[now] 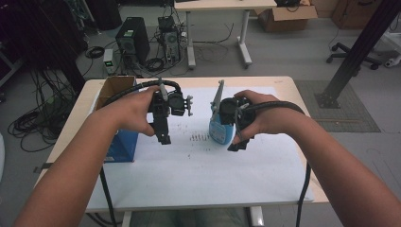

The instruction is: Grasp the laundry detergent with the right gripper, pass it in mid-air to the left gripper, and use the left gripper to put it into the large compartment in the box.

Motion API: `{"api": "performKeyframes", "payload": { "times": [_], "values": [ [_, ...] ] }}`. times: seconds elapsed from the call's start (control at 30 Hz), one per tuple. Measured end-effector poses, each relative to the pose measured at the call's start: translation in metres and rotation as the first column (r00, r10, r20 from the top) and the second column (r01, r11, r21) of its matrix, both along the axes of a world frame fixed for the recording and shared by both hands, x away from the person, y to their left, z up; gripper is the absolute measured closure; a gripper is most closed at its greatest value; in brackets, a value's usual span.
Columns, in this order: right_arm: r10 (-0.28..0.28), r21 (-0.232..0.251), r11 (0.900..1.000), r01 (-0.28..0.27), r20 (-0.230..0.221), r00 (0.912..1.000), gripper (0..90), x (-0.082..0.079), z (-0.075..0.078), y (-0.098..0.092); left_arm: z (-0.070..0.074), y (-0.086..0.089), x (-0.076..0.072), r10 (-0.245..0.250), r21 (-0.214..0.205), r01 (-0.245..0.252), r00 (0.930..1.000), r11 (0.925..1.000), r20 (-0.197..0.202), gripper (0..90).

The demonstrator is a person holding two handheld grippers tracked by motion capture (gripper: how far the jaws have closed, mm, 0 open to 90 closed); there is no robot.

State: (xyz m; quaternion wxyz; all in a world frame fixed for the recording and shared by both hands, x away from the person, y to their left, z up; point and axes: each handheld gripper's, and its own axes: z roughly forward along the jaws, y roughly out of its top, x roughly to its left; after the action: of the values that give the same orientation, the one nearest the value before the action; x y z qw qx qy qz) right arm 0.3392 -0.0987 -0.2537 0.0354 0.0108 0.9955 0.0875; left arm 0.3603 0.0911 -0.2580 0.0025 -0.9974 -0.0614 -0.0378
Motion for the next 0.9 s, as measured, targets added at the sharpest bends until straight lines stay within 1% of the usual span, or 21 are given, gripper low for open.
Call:
{"api": "performKeyframes", "payload": {
  "times": [0.17, 0.23, 0.33, 0.37, 0.4, 0.5, 0.57, 0.73, 0.83, 0.9],
  "values": [
    [-0.007, 0.0, 1.0, 0.007, -0.004, 1.0, 4.0, -0.001, -0.005, -0.002, -0.003, -0.002, 0.0, 0.0, 0.007, 0.0, 1.0, 1.0, 0.002, 0.2],
    [-0.011, 0.009, 0.9999, 0.011, -0.007, 0.9999, 4.1, -0.001, -0.006, -0.003, -0.002, -0.003, -0.001, -0.005, 0.005, 0.005, 1.0, 1.0, 0.0, 0.2],
    [-0.044, 0.045, 0.998, 0.045, -0.011, 0.9989, 4.1, 0.0, -0.009, -0.008, -0.003, -0.004, -0.001, -0.007, 0.007, 0.007, 1.0, 1.0, -0.003, 0.2],
    [-0.044, 0.045, 0.998, 0.045, -0.011, 0.9989, 4.1, 0.0, -0.009, -0.008, -0.003, -0.004, -0.001, -0.007, 0.007, 0.007, 1.0, 1.0, -0.003, 0.2],
    [-0.057, 0.053, 0.997, 0.057, -0.008, 0.9984, 4.1, 0.001, -0.01, -0.012, -0.003, -0.004, -0.001, -0.006, 0.009, 0.006, 1.0, 0.9999, 0.0, 0.2],
    [-0.069, 0.056, 0.996, 0.07, -0.011, 0.9975, 4.1, 0.0, -0.011, -0.016, -0.004, -0.004, -0.001, -0.005, 0.008, 0.005, 1.0, 1.0, -0.002, 0.2],
    [-0.077, 0.055, 0.9954, 0.078, -0.008, 0.997, 4.1, 0.001, -0.013, -0.022, -0.004, -0.003, -0.003, -0.01, 0.014, 0.01, 0.9999, 0.9999, -0.007, 0.2],
    [-0.103, 0.064, 0.9926, 0.103, -0.01, 0.9946, 4.4, 0.002, -0.018, -0.032, -0.006, -0.001, -0.006, -0.016, -0.002, 0.016, 0.9998, 0.9999, -0.007, 0.2],
    [-0.115, 0.061, 0.9914, 0.116, -0.014, 0.9932, 4.6, 0.003, -0.021, -0.034, -0.007, 0.0, -0.008, -0.017, -0.005, 0.017, 0.9998, 0.9998, -0.01, 0.2],
    [-0.121, 0.068, 0.9902, 0.121, -0.014, 0.9926, 4.6, 0.004, -0.026, -0.037, -0.007, 0.001, -0.011, -0.021, -0.005, 0.021, 0.9997, 0.9998, -0.011, 0.2]
  ]
}}
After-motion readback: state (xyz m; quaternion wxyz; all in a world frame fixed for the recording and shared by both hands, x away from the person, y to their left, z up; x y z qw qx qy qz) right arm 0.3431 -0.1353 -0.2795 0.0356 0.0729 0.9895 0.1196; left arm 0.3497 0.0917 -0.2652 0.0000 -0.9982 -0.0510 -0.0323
